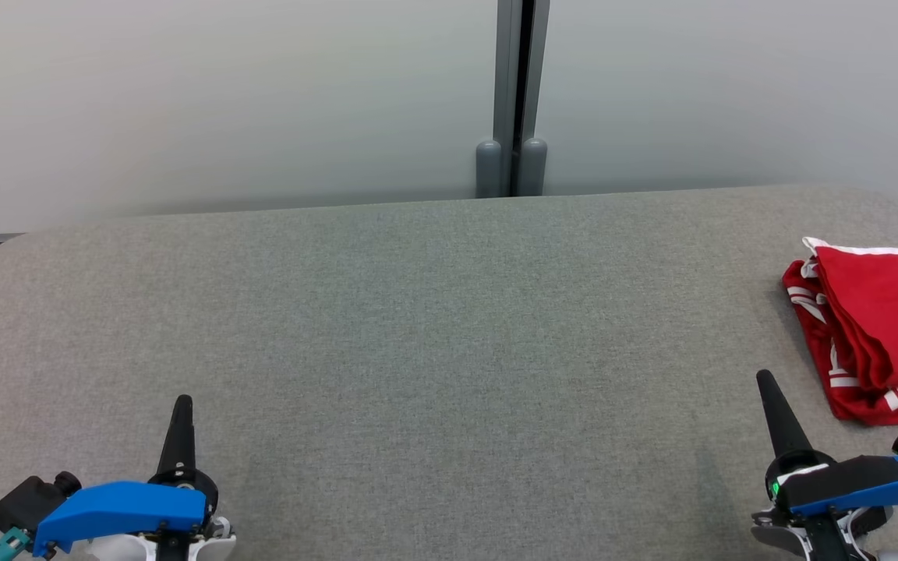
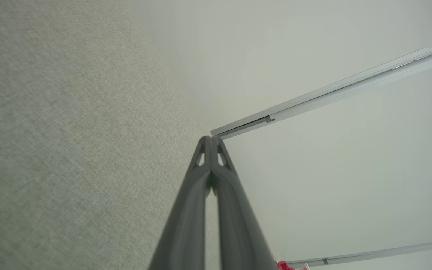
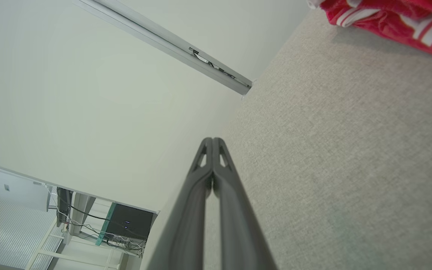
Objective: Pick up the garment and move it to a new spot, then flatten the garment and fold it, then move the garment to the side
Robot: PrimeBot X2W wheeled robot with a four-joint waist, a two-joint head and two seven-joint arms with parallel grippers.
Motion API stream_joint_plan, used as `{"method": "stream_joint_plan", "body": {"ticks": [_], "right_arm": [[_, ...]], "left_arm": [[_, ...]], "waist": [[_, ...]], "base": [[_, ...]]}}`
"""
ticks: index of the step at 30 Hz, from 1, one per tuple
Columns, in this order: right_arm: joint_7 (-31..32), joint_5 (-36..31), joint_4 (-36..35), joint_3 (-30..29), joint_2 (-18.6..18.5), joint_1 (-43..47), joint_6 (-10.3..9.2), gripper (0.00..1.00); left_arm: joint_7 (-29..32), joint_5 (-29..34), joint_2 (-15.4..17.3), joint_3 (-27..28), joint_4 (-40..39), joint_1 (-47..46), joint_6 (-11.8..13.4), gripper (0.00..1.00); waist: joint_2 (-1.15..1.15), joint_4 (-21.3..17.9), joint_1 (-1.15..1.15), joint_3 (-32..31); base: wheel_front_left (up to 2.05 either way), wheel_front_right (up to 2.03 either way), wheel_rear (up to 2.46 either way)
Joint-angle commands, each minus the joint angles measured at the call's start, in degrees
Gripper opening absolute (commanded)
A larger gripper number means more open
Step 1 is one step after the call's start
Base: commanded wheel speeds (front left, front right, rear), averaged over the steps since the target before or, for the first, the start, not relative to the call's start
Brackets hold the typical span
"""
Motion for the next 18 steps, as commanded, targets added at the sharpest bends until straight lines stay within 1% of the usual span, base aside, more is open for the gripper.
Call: {"method": "stream_joint_plan", "body": {"ticks": [1,18], "right_arm": [[0.2,2.0,-0.8,-0.2,-0.2,-0.8,0.03,0.00],[1.2,11.2,-0.9,-0.5,-0.2,-0.9,0.03,0.00]], "left_arm": [[0.5,-1.4,0.1,0.8,-0.8,-1.4,-0.3,0.00],[2.8,-8.4,-0.9,2.8,-1.6,-1.8,-0.9,0.00]], "waist": [[0.00,0.0,0.00,0.0],[0.00,0.3,0.00,-0.2]], "base": [[0.00,0.00,0.00],[0.00,0.00,0.00]]}}
